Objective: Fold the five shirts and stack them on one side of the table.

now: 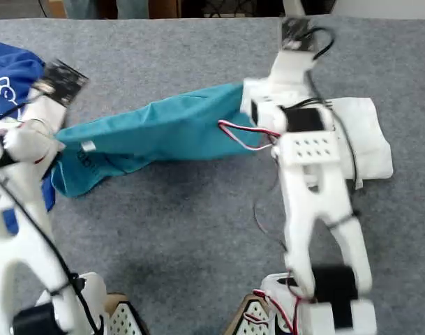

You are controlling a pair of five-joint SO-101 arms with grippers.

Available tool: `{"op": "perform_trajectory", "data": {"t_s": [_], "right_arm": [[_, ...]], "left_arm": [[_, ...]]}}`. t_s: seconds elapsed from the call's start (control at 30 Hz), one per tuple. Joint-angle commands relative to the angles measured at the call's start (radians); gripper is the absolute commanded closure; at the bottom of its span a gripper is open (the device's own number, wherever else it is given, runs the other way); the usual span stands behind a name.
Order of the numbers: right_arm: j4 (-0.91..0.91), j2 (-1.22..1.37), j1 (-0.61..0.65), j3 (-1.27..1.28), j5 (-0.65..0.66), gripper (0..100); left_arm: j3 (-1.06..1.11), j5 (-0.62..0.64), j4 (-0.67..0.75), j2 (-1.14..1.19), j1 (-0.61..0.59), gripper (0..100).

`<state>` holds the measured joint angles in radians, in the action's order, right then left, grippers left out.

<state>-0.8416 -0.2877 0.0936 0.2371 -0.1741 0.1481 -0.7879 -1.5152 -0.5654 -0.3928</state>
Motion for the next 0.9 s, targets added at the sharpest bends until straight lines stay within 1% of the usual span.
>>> {"op": "perform_trajectory", "data": {"t_s": [0.0, 0.1, 0.23, 0.3, 0.4, 0.5, 0.57, 0.73, 0.8, 0.87], "right_arm": [[-0.028, -0.176, -0.015, -0.159, -0.008, 98.5], [-0.021, -0.275, -0.015, -0.251, -0.058, 98.5], [-0.021, -0.369, -0.015, -0.383, -0.071, 98.5], [-0.021, -0.395, -0.015, -0.453, -0.071, 98.5], [-0.029, -0.414, -0.015, -0.57, -0.069, 98.5], [-0.064, -0.414, -0.015, -0.7, -0.069, 98.5], [-0.117, -0.407, -0.015, -0.785, -0.069, 98.5], [-0.209, -0.407, -0.015, -0.926, -0.063, 98.4], [-0.25, -0.407, -0.015, -0.952, -0.029, 98.4], [-0.276, -0.407, -0.015, -0.952, -0.011, 98.4]], "left_arm": [[-0.131, 0.118, -0.008, -0.109, -0.016, 97], [-0.231, 0.21, -0.009, -0.172, -0.016, 97], [-0.41, 0.345, -0.008, -0.212, -0.019, 97], [-0.504, 0.411, -0.009, -0.215, -0.07, 97], [-0.639, 0.47, -0.008, -0.215, -0.18, 97], [-0.713, 0.47, -0.017, -0.221, -0.257, 97], [-0.733, 0.468, -0.046, -0.226, -0.285, 97], [-0.742, 0.376, -0.204, -0.226, -0.288, 97], [-0.74, 0.364, -0.241, -0.226, -0.288, 97], [-0.723, 0.364, -0.244, -0.226, -0.294, 97]]}}
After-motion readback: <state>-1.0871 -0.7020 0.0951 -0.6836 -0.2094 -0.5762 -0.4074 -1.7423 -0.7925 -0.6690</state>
